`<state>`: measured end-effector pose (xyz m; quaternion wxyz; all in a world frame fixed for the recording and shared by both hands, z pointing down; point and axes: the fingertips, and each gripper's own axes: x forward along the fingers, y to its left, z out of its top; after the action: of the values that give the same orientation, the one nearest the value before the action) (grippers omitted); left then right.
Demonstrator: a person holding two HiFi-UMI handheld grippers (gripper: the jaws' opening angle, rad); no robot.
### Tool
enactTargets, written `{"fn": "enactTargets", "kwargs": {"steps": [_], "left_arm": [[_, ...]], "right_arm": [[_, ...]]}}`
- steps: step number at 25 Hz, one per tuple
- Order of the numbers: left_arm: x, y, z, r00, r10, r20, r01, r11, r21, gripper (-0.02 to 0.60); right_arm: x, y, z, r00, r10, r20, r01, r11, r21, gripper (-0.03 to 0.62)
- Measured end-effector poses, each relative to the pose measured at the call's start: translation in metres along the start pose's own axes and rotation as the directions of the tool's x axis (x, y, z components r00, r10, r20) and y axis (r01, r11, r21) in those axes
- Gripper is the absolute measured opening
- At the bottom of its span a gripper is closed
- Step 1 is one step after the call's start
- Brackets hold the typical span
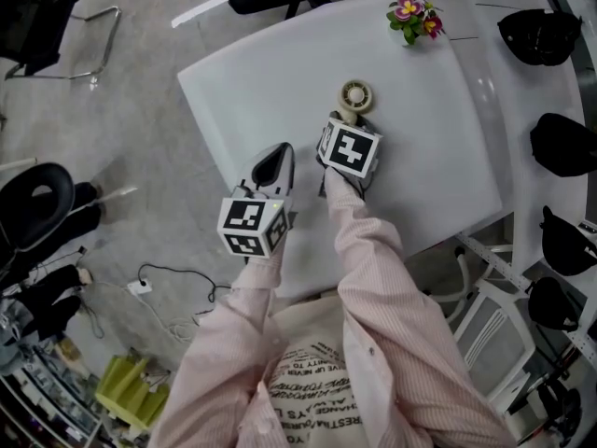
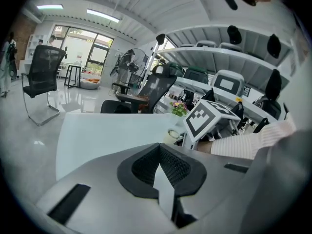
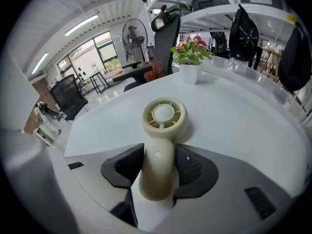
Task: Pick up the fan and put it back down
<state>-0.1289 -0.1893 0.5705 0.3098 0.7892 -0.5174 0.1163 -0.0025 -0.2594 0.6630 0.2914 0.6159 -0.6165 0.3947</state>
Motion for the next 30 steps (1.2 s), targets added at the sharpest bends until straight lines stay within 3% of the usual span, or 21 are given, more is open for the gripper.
{"fn": "enactTargets", "kwargs": {"steps": [16, 30], "left_arm": [[-0.015, -0.008, -0.006, 1.0, 0.0, -0.001, 0.0, 1.0, 0.016, 0.002], [-0.034, -0.027, 0.0, 0.999, -0.003, 0.034, 0.002, 0.999, 0.035, 0.002]], "right_arm": [[-0.014, -0.006, -0.003, 0.998, 0.053, 0.041, -0.051, 0.997, -0.065, 0.186], [-0.049, -0.001, 0.002, 0.976, 0.188, 0.109, -0.176, 0.979, -0.107, 0.184]]}}
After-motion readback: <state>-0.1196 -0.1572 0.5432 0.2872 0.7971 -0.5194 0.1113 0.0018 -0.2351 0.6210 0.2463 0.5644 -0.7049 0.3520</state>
